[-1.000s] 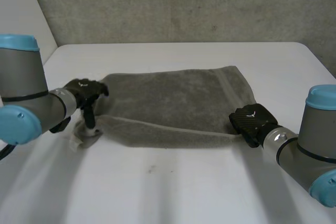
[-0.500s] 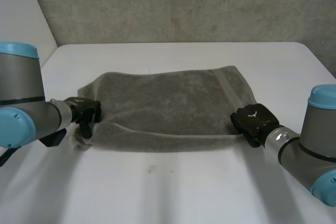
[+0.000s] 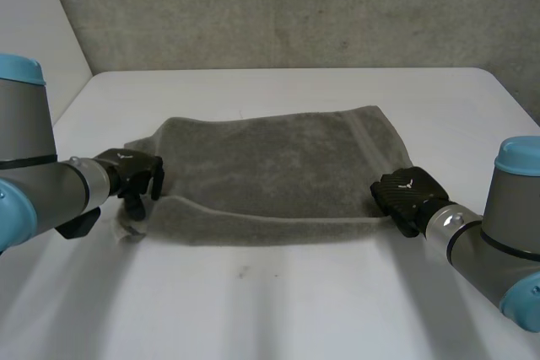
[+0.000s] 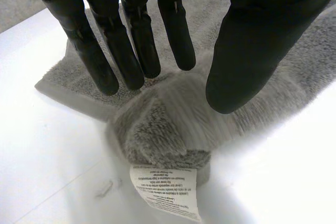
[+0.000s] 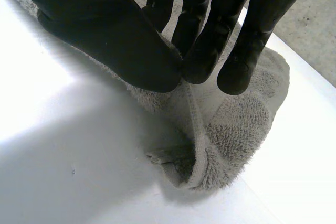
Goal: Fold the towel.
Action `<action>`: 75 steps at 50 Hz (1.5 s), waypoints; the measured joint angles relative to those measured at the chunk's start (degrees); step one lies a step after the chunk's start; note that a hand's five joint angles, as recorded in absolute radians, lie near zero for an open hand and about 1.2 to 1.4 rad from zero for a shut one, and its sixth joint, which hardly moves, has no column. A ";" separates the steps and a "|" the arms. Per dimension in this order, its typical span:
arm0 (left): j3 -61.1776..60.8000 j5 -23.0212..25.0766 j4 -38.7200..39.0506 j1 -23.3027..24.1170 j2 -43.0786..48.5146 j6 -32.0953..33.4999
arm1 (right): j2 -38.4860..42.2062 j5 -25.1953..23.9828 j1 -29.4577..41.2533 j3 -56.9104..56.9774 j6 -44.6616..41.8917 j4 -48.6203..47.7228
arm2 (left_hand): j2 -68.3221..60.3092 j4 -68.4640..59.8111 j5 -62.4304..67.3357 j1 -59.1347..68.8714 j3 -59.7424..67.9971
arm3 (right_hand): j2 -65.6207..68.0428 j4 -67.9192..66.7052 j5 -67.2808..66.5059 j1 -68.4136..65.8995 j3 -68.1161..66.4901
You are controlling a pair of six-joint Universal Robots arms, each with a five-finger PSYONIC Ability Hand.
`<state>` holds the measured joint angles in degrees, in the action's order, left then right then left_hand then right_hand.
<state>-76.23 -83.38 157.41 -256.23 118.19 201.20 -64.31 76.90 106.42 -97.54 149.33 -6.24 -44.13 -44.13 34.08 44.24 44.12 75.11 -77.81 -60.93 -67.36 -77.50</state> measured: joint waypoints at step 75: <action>2.41 -0.99 10.35 2.87 -32.41 -0.65 | -23.03 0.19 -4.31 39.32 -1.55 33.45 | -25.61 -25.63 24.72 22.74 25.44 | 0.00 0.00 0.00 -0.35 -0.26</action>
<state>-73.83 -84.38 167.76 -253.35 85.78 200.56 -87.34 77.10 102.11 -58.22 147.79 27.21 -69.73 -69.76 58.80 66.98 69.56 75.12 -77.82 -60.93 -67.71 -77.76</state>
